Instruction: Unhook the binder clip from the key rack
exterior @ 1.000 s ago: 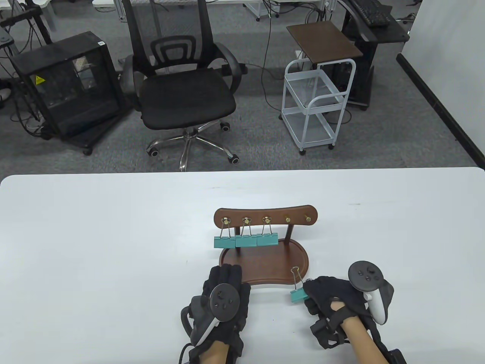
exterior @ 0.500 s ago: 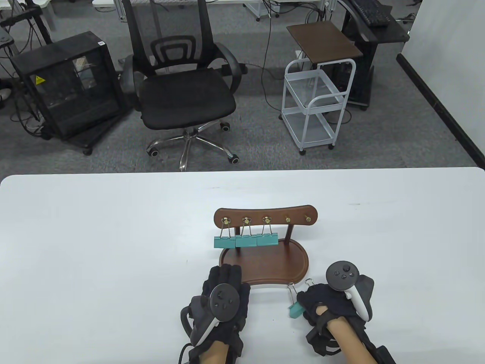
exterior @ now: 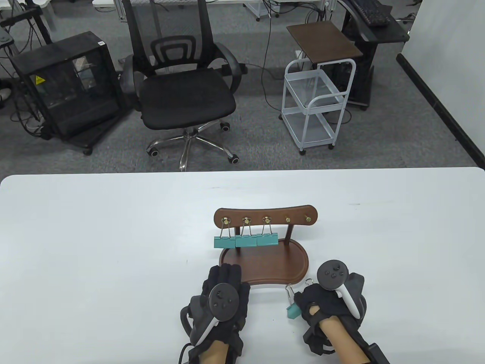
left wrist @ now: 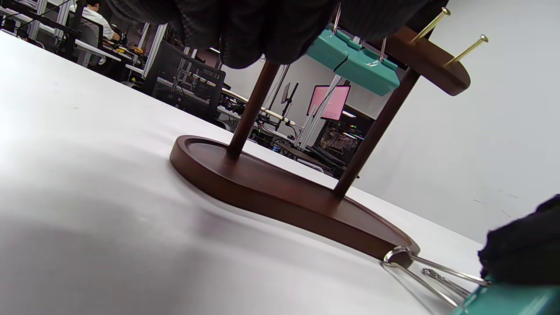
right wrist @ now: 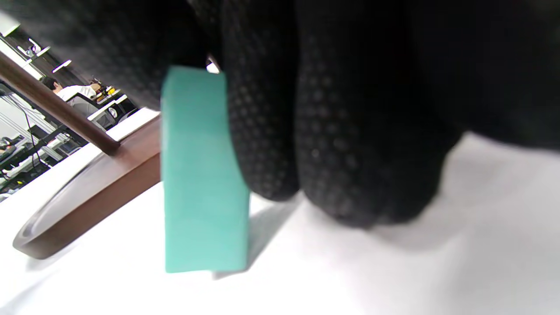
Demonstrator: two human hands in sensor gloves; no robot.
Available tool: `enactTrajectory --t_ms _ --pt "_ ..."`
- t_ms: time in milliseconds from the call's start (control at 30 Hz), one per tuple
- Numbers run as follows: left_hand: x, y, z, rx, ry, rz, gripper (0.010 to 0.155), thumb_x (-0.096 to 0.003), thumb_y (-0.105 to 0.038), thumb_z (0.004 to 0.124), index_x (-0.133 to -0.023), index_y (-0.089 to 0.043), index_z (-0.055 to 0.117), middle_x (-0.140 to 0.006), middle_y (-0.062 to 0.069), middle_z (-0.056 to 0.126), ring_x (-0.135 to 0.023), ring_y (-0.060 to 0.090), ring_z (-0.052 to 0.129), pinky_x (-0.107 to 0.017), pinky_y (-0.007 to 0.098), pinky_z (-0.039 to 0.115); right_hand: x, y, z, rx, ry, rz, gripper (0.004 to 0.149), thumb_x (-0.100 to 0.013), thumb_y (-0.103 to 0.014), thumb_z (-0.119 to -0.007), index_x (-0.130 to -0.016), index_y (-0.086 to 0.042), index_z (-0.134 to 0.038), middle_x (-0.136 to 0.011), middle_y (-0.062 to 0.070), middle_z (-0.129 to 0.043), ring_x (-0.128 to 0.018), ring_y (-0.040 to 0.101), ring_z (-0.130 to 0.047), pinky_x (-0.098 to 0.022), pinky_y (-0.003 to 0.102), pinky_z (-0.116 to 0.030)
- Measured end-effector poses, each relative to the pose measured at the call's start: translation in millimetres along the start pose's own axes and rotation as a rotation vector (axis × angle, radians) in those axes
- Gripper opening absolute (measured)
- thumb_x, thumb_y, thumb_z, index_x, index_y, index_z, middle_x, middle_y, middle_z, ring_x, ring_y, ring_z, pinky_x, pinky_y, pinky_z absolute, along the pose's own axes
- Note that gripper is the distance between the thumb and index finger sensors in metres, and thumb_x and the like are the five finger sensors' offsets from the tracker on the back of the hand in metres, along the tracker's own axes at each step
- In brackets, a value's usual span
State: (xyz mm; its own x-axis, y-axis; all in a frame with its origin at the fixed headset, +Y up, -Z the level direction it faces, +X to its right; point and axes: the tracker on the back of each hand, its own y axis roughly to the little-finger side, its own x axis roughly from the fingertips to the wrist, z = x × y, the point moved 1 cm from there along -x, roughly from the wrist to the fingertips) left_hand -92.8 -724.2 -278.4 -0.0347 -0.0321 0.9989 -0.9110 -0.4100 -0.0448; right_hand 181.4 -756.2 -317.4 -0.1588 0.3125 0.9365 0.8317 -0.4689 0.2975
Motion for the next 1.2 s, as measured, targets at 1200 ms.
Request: enactTrajectory --t_ms 1200 --pt "0.0 0.4 0.4 -0.007 -0.001 -0.001 0.062 -0.0544 -0.053 0.059 -0.111 -0.027 0.061 -0.118 0.005 0.06 -0.111 0.034 0.051 -0.075 0.054 0.051 13.5 -0.9 16.0 0.137 0.119 0.071 0.039 -0.035 -0.046 -0.086 -0.058 -0.015 -0.093 -0.029 0.01 -0.108 -0.018 0.029 -0.108 -0.009 0.038 -0.093"
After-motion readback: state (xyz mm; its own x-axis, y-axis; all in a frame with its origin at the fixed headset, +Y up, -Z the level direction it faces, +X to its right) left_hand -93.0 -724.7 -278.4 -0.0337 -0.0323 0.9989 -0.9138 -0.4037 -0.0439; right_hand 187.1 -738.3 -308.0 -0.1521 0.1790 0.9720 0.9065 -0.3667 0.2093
